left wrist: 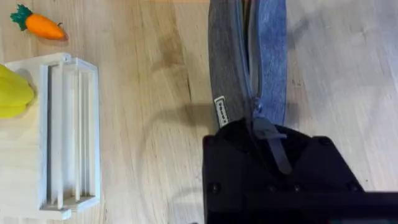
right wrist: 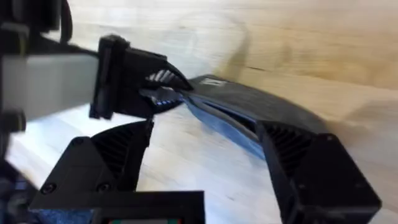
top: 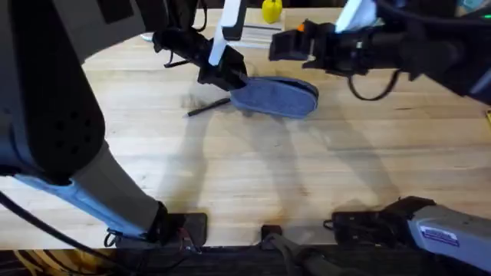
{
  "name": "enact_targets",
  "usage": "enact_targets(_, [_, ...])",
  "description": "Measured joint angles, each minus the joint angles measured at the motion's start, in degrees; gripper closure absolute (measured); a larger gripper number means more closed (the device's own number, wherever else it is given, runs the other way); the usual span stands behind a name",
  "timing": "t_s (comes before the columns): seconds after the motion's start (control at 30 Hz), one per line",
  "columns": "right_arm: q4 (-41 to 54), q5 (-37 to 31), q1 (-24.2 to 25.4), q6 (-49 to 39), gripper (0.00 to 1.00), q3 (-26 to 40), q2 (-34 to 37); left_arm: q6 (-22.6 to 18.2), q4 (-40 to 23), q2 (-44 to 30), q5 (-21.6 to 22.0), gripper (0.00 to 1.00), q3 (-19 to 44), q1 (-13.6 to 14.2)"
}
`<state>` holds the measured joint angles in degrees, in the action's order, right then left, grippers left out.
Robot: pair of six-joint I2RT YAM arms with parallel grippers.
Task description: Unzip the bag, pick up the pens from the table one at a time and place them inside, then zip the bag closed.
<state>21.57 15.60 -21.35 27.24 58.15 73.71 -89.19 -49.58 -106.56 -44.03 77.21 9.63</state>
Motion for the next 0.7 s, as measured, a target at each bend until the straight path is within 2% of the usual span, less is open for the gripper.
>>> enact_targets(0.13, [4.48,-0.62,1.25,-7.63,0.007,0.04,-4.36,0.00,-0.07,0.00,0.00,0.948,0.00,0.00])
enact_targets(0.17, [5.25,-0.73,1.25,-8.93,0.007,0.08,-4.96,-0.23,-0.06,0.02,-0.01,0.903,0.00,0.00])
enact_targets(0.2, [5.90,-0.79,1.25,-10.06,0.007,0.09,-5.48,-0.21,0.02,0.02,-0.18,0.791,-0.02,0.00])
enact_targets(0.3, [7.05,-0.81,1.25,-12.36,0.007,0.09,-5.98,-0.22,0.03,0.00,-0.45,0.323,-0.01,0.13])
enact_targets(0.37, [7.18,-0.81,1.25,-13.21,0.007,0.09,-5.96,-0.02,0.00,0.02,-0.68,0.053,0.00,0.22])
enact_targets(0.43, [7.18,-0.69,1.25,-13.76,0.007,0.09,-5.96,-0.02,-0.08,0.02,-0.85,0.011,0.00,0.23])
enact_targets(0.7, [7.35,3.72,1.25,-20.57,0.007,0.09,-5.96,-0.04,0.96,0.02,-0.72,0.008,0.00,0.07])
